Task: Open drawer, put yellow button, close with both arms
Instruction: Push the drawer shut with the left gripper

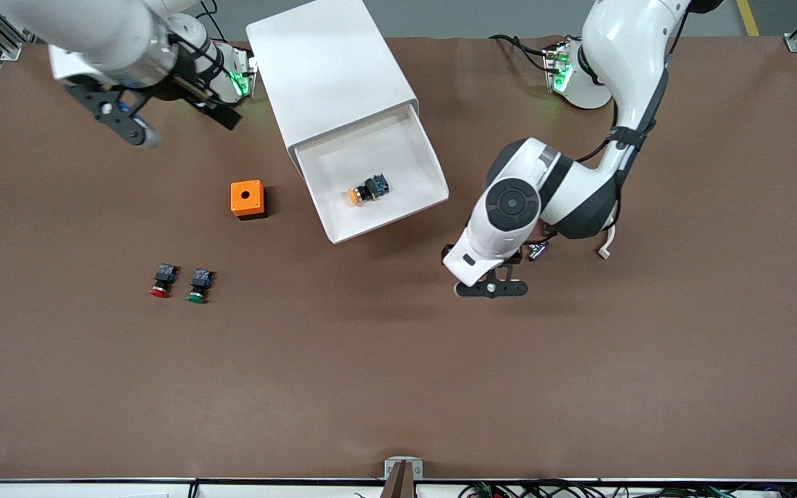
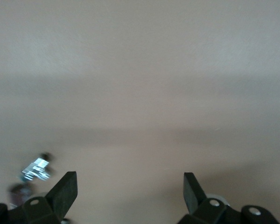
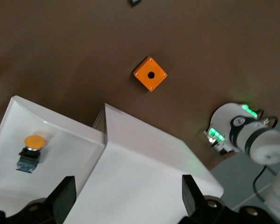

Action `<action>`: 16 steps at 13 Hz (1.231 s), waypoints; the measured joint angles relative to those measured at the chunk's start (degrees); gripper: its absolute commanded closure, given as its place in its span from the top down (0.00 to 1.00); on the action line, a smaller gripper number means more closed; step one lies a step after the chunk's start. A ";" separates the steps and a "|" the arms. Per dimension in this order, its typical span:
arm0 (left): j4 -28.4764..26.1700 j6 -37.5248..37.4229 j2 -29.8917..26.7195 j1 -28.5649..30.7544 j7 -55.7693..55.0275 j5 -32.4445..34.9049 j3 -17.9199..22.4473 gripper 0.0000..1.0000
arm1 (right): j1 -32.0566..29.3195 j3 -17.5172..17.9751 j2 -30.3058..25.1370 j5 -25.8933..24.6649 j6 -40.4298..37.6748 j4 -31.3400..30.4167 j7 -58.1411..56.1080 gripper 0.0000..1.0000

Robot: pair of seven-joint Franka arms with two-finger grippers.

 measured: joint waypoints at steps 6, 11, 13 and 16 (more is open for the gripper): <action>2.32 -0.27 1.47 -6.39 -22.97 -7.46 -0.11 1.00 | -16.87 -0.35 -5.89 -6.27 3.74 -8.58 -39.23 1.00; 3.38 -3.34 1.01 -7.95 -27.68 -14.32 -0.97 1.00 | -25.38 -0.34 -6.52 -7.12 12.55 -12.79 -56.78 1.00; 3.39 -6.35 0.81 -8.37 -29.93 -14.91 -2.75 1.00 | -25.26 0.27 -6.87 -7.59 13.99 -12.34 -56.86 1.00; 3.04 -7.28 0.85 -10.05 -33.21 -14.92 -5.05 1.00 | -24.93 1.24 -7.22 -9.12 14.33 -10.71 -56.86 1.00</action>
